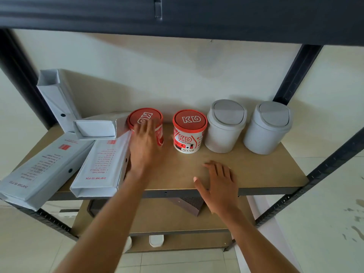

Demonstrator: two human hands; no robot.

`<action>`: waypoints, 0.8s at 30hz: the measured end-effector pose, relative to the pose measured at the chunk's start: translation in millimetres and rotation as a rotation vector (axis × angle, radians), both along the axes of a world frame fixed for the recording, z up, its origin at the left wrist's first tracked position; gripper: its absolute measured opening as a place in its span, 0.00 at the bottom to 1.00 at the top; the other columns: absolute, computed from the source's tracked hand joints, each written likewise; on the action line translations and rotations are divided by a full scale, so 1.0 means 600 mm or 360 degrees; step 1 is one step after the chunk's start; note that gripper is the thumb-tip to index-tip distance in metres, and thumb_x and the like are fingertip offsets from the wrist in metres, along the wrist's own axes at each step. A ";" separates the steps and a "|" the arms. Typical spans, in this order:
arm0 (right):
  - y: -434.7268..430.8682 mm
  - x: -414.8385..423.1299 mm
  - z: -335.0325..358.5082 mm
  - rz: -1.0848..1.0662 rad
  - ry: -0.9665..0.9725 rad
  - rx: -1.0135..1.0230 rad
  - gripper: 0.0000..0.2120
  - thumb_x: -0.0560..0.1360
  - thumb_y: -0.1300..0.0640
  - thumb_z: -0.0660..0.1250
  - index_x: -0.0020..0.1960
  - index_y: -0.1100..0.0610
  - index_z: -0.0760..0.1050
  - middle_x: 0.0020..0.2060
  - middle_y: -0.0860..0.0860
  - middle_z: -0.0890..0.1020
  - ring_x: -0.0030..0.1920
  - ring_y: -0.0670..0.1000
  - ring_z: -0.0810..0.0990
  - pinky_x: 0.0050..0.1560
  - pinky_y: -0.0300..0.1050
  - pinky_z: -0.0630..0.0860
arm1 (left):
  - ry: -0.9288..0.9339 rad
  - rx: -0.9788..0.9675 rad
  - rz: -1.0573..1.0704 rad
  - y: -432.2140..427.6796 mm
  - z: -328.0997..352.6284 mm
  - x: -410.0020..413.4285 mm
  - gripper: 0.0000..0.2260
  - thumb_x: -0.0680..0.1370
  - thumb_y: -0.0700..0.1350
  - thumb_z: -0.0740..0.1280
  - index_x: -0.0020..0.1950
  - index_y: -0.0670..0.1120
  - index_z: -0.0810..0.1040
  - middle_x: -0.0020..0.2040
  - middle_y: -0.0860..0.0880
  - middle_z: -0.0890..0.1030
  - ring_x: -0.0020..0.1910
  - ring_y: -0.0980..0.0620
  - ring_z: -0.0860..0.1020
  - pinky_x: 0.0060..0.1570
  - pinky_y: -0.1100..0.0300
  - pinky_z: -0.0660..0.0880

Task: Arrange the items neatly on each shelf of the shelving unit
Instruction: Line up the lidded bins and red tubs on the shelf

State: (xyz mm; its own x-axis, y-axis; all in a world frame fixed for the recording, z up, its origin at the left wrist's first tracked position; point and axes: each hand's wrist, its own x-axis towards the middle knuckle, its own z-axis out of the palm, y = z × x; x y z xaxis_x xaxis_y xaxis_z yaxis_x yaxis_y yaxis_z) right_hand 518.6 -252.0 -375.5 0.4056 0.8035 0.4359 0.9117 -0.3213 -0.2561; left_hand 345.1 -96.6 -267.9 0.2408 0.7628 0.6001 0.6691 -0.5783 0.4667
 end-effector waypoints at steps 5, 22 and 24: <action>0.020 -0.027 0.008 -0.0104 0.0085 -0.0021 0.24 0.75 0.35 0.61 0.61 0.51 0.77 0.59 0.47 0.79 0.62 0.56 0.76 0.70 0.62 0.68 | 0.1004 -0.0148 0.0154 0.105 0.107 -0.007 0.45 0.67 0.74 0.68 0.67 0.40 0.71 0.66 0.40 0.75 0.65 0.38 0.69 0.63 0.46 0.64; 0.040 -0.060 0.009 0.0010 -0.0030 0.0034 0.22 0.75 0.37 0.63 0.60 0.50 0.78 0.57 0.48 0.80 0.57 0.55 0.77 0.65 0.55 0.72 | 0.1603 -0.0780 -0.0499 0.224 0.148 0.015 0.52 0.63 0.59 0.81 0.81 0.56 0.56 0.74 0.46 0.70 0.70 0.41 0.72 0.61 0.43 0.77; 0.041 -0.059 0.008 0.0017 -0.0019 0.0036 0.22 0.75 0.37 0.63 0.60 0.50 0.77 0.58 0.48 0.79 0.58 0.55 0.77 0.65 0.56 0.72 | 0.1756 -0.0836 -0.0569 0.227 0.161 0.032 0.56 0.63 0.53 0.83 0.82 0.58 0.51 0.77 0.47 0.67 0.72 0.41 0.69 0.63 0.41 0.75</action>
State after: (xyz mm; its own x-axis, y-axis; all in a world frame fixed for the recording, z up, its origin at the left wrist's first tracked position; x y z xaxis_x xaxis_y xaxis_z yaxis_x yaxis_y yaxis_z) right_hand 483.2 -227.7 -370.6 0.3917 0.7977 0.4585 0.9181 -0.3058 -0.2523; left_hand 364.3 39.4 -171.1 0.6578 0.6367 -0.4023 0.6925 -0.7213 -0.0093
